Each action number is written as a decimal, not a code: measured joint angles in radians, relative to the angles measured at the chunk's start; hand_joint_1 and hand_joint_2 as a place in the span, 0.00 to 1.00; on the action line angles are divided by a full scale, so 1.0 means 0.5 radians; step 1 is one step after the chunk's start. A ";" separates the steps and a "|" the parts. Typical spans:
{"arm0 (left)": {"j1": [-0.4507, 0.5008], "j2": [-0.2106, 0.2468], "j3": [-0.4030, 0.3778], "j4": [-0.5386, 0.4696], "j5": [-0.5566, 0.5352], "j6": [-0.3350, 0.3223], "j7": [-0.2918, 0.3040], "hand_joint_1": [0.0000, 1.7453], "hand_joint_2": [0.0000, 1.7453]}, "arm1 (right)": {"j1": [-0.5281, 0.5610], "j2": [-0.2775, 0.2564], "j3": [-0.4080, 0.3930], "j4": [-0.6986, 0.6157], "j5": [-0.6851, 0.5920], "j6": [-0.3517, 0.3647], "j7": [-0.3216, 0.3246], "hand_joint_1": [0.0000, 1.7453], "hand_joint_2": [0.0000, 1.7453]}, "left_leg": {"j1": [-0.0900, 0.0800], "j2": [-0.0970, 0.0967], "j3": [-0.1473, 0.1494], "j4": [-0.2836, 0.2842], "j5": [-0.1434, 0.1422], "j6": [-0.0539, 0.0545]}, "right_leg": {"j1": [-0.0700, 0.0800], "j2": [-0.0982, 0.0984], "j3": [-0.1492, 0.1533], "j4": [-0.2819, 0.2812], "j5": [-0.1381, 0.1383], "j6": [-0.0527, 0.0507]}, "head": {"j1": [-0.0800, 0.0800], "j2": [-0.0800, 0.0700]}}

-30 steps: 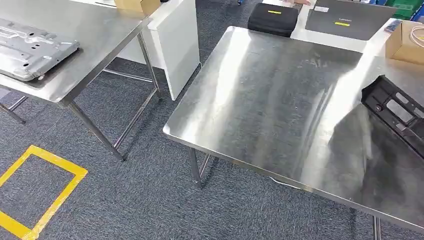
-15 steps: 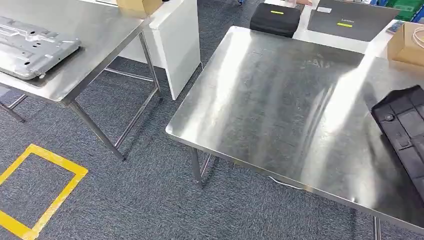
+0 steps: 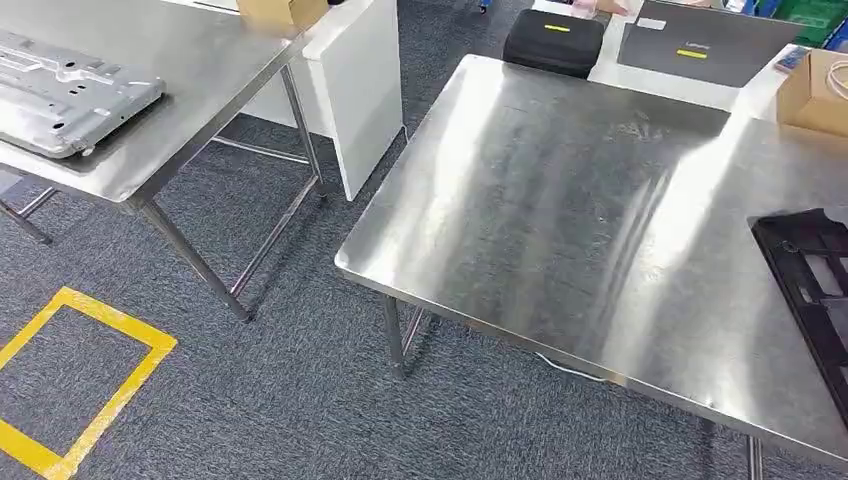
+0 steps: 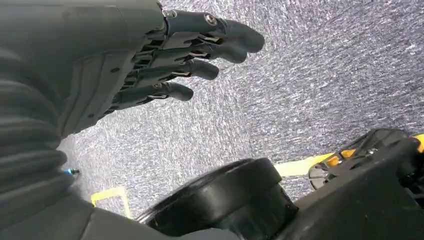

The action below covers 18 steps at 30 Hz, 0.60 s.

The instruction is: Take the parts from the cabinet and place them on the table.

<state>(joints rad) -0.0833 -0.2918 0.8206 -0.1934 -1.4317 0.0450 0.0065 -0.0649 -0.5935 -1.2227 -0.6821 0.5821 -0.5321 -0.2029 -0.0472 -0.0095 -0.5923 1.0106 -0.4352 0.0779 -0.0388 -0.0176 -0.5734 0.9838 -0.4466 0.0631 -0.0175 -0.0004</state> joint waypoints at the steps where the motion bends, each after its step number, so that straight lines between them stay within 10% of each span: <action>1: 0.000 0.003 -0.002 0.000 0.001 0.001 0.001 0.00 1.00 | 0.011 0.023 -0.024 -0.016 0.008 0.002 -0.017 0.00 0.00 | -0.001 0.000 0.000 0.000 0.000 0.000 | 0.000 0.001 0.000 0.000 0.000 0.000 | -0.001 0.000; 2: 0.000 0.006 -0.005 0.000 0.001 0.007 0.001 0.00 1.00 | 0.025 0.044 -0.045 -0.039 0.029 0.002 -0.047 0.00 0.00 | -0.001 0.000 0.001 0.000 0.000 0.000 | -0.001 0.001 0.000 0.000 0.000 0.000 | -0.002 0.000; 3: 0.000 0.008 -0.008 0.000 0.004 0.018 0.000 0.00 0.00 | 0.042 0.065 -0.063 -0.068 0.066 -0.002 -0.079 0.00 0.00 | -0.001 0.001 0.002 0.000 0.000 0.000 | -0.001 0.001 0.000 0.000 0.000 0.000 | -0.001 0.000; 5: 0.000 0.009 -0.008 0.000 0.009 0.031 -0.004 0.00 0.00 | 0.077 0.092 -0.080 -0.116 0.137 -0.004 -0.103 0.00 0.00 | -0.001 0.001 0.005 0.000 0.000 0.000 | -0.001 0.001 0.001 -0.001 0.000 0.000 | 0.000 0.000; 6: 0.000 0.011 -0.008 -0.001 0.025 0.026 -0.009 0.00 0.00 | 0.100 0.133 -0.108 -0.190 0.258 0.012 -0.096 0.00 1.00 | -0.001 0.001 0.005 0.000 0.000 0.000 | -0.001 0.001 0.002 -0.001 0.000 0.000 | -0.001 0.000; 18: -0.008 0.011 0.023 -0.001 0.113 -0.169 0.040 0.00 0.00 | 0.162 0.707 -0.437 -1.141 1.255 0.527 -0.005 0.00 1.00 | 0.000 0.003 0.008 0.000 0.000 0.000 | 0.000 0.003 0.002 -0.001 0.000 0.000 | -0.002 0.000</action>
<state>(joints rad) -0.0873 -0.2861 0.8320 -0.1938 -1.3752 -0.0397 0.0267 0.0164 -0.2398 -1.4413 -1.2526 1.2097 -0.2688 -0.2056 -0.0474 -0.0081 -0.5886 1.0104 -0.4351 0.0778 -0.0389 -0.0162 -0.5723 0.9832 -0.4466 0.0630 -0.0183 -0.0004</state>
